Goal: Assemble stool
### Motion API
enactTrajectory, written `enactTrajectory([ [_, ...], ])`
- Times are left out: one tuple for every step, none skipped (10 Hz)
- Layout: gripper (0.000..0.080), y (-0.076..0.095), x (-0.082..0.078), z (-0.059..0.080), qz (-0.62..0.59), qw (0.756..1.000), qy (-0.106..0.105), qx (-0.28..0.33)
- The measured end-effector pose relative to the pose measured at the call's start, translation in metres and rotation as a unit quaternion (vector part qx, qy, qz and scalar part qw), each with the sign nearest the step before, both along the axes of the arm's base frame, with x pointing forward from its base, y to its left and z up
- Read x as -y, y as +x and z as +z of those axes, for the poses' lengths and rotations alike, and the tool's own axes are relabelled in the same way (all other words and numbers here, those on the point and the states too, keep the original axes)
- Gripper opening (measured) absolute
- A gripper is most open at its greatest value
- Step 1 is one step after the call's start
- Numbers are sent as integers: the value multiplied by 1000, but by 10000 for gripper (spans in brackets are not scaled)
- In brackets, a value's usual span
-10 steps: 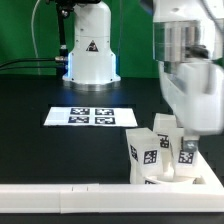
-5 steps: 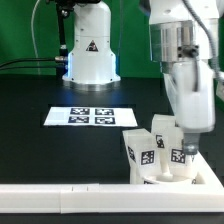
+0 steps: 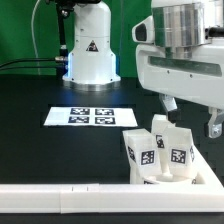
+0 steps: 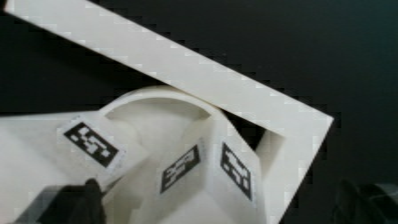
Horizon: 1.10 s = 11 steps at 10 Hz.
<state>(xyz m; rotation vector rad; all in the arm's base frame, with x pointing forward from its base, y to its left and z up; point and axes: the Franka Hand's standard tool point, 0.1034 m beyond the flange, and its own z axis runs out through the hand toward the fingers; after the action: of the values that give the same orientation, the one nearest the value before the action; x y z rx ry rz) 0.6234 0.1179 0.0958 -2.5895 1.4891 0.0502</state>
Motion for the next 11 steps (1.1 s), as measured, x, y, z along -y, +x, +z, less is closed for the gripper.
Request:
enactTrajectory([
  [648,0,0,1,59,998,-7,8],
  [648,3,0,6,169,985,-29,24],
  [648,7,3,13,280,958,-41,43],
  [648,7,4,12,357,932,-50,49],
  [648,6,5,11,396,915,-58,49],
  [648,6,6,11,415,906,-59,51],
  [648,6,8,11,452,888,-61,55],
  [648,6,9,10,517,851,-70,56],
  [648,8,6,10,623,776,-82,54],
  [648,9,0,8,689,719,-80,47],
  [648,9,-1,8,707,700,-86,53],
])
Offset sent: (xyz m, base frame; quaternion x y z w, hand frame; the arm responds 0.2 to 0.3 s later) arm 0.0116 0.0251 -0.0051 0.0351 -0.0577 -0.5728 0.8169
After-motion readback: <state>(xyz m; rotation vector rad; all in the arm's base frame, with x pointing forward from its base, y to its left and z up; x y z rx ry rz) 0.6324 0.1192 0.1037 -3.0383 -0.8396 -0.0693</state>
